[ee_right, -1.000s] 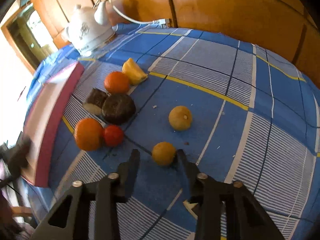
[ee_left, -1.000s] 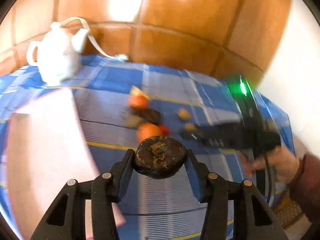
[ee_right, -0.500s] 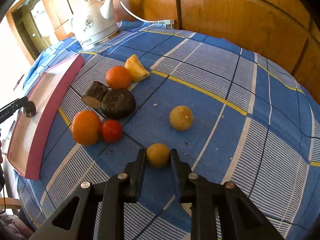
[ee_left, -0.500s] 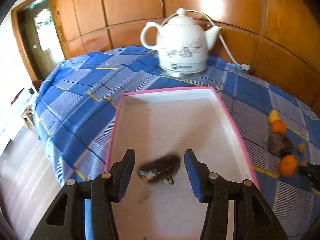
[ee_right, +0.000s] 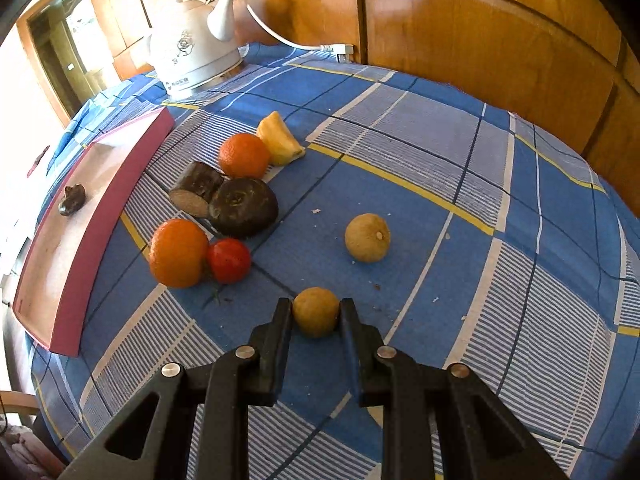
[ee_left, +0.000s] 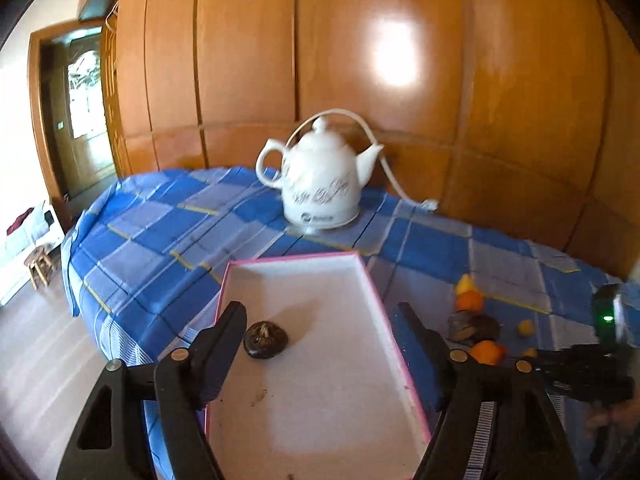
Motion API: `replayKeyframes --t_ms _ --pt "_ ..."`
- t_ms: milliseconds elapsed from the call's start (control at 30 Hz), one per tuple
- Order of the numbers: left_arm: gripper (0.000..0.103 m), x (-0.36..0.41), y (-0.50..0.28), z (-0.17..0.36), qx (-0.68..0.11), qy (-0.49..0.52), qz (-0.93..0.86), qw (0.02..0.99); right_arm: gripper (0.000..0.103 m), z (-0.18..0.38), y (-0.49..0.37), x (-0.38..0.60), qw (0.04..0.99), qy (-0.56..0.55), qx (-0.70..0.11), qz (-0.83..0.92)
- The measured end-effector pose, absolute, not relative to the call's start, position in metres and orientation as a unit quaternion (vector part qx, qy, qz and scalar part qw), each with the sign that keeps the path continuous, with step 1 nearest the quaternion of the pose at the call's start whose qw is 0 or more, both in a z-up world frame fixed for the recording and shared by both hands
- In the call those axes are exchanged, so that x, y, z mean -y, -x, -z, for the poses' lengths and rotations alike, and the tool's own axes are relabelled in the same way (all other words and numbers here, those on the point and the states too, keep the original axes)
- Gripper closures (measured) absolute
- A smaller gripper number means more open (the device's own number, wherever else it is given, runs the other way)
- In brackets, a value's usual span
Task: Organize fruits
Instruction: 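Drop the dark fruit into the pink tray while the right tool grasps the yellow fruit, then carry the small yellow fruit into the pink tray and open the right tool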
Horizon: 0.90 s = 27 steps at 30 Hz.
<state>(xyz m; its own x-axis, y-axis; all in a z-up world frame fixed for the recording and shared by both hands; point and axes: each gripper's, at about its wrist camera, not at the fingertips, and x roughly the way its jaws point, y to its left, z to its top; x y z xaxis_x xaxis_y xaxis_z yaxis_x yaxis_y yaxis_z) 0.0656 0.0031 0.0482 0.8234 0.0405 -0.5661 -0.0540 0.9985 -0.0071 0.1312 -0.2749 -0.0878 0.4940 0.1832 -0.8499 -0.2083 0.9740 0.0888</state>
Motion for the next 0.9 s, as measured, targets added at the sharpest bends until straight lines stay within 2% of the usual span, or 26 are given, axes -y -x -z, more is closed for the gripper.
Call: replayKeyframes --t_ms 333,900 --pt "0.027 0.009 -0.045 -0.061 -0.286 -0.005 -0.008 0.958 0.080 0.074 -0.125 0.274 0.874 0.001 -0.471 -0.123" --pt "0.024 -0.004 -0.035 -0.047 -0.299 0.000 -0.016 0.954 0.080 0.034 -0.106 0.240 0.878 -0.024 -0.438 -0.190"
